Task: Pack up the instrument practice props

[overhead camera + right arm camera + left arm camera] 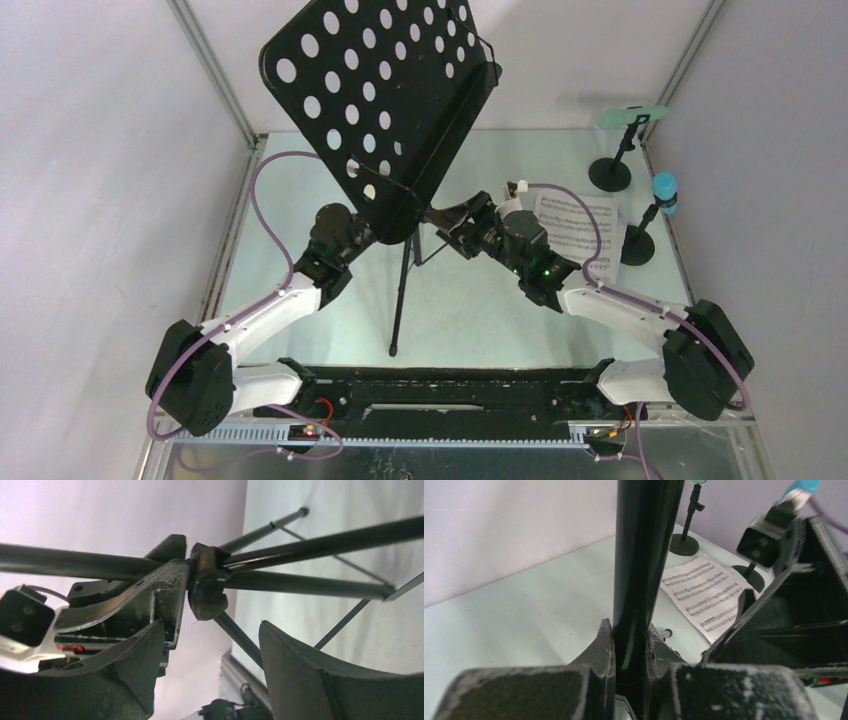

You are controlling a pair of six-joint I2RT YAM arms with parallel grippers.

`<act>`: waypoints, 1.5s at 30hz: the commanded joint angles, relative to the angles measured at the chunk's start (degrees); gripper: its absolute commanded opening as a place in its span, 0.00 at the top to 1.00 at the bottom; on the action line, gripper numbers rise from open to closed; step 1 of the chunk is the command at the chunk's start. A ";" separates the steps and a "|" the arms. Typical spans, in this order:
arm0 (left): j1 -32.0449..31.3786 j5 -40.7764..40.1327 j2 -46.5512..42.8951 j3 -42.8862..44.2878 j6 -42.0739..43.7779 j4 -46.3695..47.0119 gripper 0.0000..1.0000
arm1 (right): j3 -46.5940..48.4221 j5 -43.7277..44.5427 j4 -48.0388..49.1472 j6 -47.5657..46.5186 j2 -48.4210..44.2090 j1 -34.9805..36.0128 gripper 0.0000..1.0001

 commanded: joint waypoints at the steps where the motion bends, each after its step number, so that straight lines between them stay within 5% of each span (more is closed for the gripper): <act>1: -1.85 4.15 1.19 -1.11 -3.52 -11.49 1.00 | -0.13 -7.57 7.07 13.54 3.71 -0.95 0.24; 11: -1.92 4.48 1.45 -1.11 -3.59 -11.47 1.00 | -0.13 -8.21 10.38 15.51 7.71 -1.80 0.39; 20: -1.90 4.65 1.37 -1.14 -3.43 -11.44 1.00 | -0.13 -7.07 10.21 13.34 7.56 -2.87 0.42; 34: -1.89 5.17 1.55 -1.06 -3.26 -11.39 1.00 | 3.44 -11.76 13.19 8.78 11.01 -3.65 0.89; 39: -1.89 6.11 1.56 -1.05 -3.00 -11.40 1.00 | 6.46 -12.67 10.35 -5.38 10.10 -3.25 0.98; 45: -1.98 6.42 1.54 -1.03 -2.66 -11.32 1.00 | 8.05 -7.89 8.29 -46.36 6.40 2.58 1.00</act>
